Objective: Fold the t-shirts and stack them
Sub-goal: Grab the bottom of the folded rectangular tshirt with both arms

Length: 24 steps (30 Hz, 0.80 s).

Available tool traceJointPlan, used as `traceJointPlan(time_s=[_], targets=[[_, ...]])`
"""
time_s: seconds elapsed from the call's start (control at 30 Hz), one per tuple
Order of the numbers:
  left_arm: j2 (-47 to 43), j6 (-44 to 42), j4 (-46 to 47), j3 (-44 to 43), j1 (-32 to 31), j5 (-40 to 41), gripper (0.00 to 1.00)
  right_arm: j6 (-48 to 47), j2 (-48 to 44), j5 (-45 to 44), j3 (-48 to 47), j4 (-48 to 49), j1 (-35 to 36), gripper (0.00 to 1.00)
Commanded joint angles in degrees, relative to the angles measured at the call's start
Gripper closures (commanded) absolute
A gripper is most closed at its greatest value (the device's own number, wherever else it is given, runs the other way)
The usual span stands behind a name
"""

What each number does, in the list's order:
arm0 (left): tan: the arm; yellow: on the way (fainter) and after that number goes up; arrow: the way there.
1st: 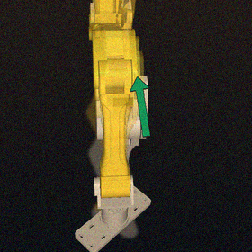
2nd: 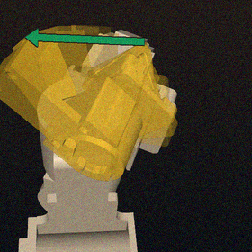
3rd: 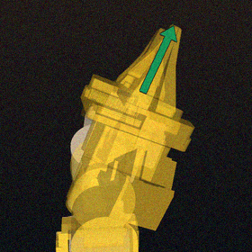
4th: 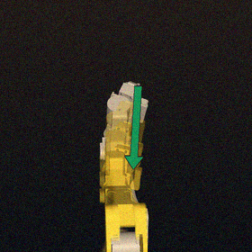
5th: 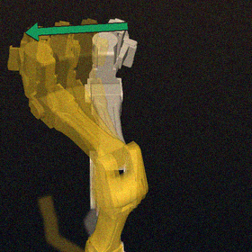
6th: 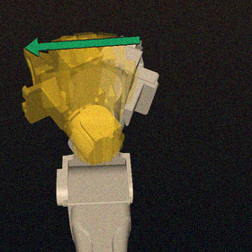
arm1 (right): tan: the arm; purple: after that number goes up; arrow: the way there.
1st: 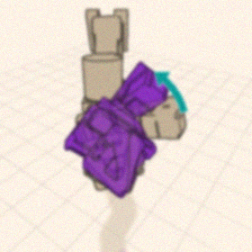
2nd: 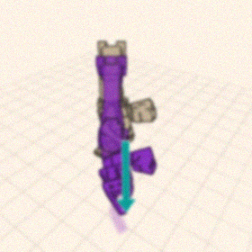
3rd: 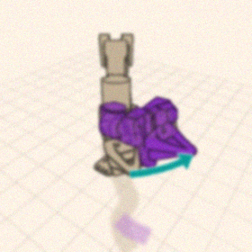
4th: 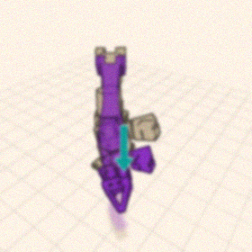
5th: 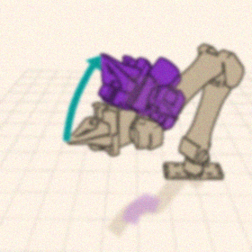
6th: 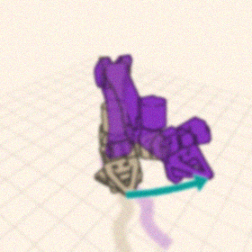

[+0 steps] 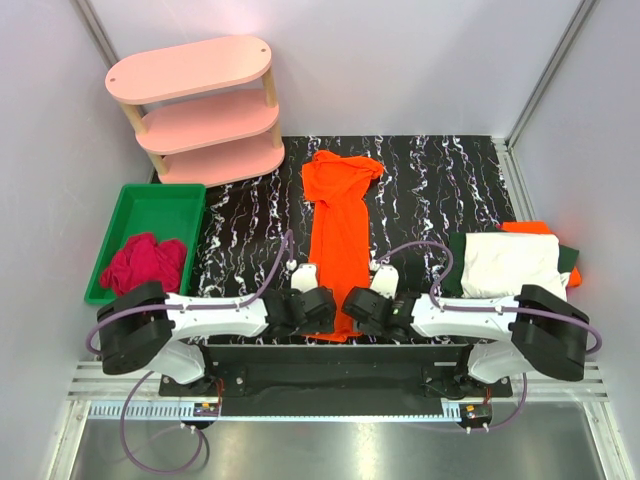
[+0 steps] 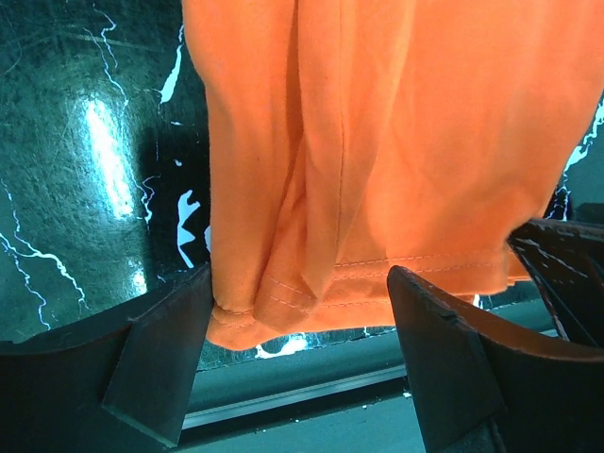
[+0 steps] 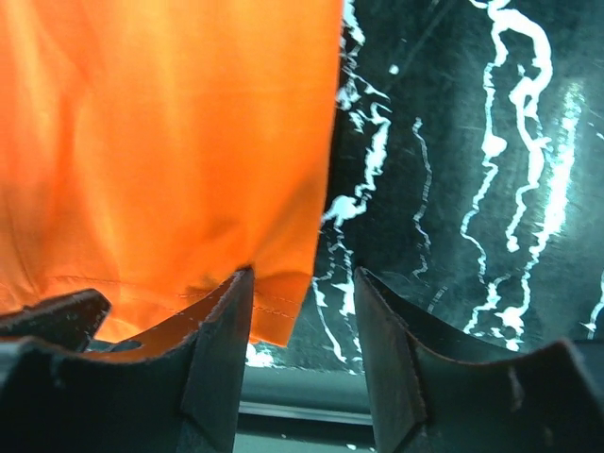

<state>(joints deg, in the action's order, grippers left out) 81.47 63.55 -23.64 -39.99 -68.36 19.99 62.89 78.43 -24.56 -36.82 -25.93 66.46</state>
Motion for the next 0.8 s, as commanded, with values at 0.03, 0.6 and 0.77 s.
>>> traceJointPlan(time_s=[0.03,0.6,0.77], targets=[[0.79,2.54,-2.73,3.07,-0.72,-3.56,0.2,1.44,4.09,0.47,-0.27,-0.6,0.52,0.48],[3.43,2.28,-2.73,0.7,-0.81,-2.67,0.2,6.54,2.25,6.98,4.92,-5.8,0.69,0.53],[4.04,2.28,-2.64,0.17,-0.81,-2.67,0.2,6.1,5.06,8.64,4.12,-5.71,0.69,0.58]])
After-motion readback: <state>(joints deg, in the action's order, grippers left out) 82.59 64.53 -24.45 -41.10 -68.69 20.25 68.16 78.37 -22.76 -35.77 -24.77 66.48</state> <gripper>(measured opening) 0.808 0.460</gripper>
